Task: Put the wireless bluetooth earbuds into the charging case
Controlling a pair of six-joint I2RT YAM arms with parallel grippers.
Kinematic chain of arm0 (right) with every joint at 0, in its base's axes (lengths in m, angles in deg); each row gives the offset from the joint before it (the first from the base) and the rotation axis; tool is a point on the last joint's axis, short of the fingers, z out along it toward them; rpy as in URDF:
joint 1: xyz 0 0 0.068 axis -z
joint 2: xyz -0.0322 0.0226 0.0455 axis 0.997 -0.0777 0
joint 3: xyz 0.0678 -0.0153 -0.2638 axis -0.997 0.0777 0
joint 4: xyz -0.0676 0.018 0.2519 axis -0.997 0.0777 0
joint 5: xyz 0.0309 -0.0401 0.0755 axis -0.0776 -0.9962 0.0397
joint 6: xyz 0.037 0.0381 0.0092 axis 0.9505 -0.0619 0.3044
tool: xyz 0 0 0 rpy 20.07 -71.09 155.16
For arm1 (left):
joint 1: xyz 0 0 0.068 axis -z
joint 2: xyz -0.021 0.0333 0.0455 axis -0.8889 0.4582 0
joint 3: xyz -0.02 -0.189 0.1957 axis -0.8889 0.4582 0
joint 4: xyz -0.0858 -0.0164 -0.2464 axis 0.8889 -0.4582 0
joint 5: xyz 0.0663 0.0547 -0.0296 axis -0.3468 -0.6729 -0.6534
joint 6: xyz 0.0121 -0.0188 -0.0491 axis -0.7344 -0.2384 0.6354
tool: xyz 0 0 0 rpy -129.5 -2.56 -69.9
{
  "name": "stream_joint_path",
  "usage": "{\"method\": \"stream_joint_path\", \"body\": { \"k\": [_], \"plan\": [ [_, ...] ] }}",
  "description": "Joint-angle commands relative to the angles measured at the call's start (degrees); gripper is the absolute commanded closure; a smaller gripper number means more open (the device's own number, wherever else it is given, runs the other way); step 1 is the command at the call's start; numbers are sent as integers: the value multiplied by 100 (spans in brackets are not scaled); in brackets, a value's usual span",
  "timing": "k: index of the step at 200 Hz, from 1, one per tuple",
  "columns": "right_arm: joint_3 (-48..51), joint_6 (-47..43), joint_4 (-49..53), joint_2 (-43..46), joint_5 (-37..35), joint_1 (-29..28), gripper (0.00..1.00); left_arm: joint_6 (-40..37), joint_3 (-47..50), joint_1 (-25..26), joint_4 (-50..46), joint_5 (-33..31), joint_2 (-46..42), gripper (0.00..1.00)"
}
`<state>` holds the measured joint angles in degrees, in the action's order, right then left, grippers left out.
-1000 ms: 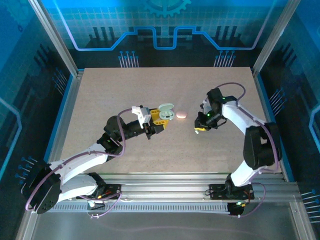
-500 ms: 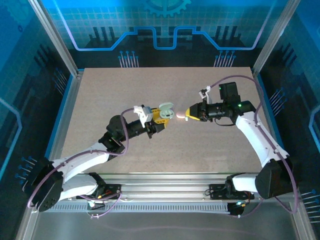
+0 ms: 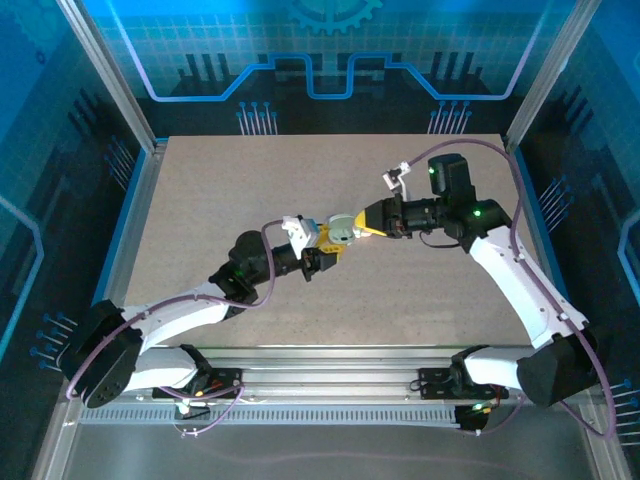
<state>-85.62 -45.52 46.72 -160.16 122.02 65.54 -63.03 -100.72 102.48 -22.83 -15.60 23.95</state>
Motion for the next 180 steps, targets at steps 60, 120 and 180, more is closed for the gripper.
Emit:
{"method": "stream_joint_path", "body": {
  "k": [60, 120, 180],
  "plan": [
    [-521, 1, 268, -305, -982, -630, 79, -92, -190, 94, 467, -35, 90, 67],
    [-565, 149, 144, -395, -1422, -866, 78, -11, -198, 95, 547, -7, 100, 67],
    [-563, 141, 164, -439, -1656, -1007, 79, 101, -190, 100, 664, -62, 118, 67]
  ]
}}
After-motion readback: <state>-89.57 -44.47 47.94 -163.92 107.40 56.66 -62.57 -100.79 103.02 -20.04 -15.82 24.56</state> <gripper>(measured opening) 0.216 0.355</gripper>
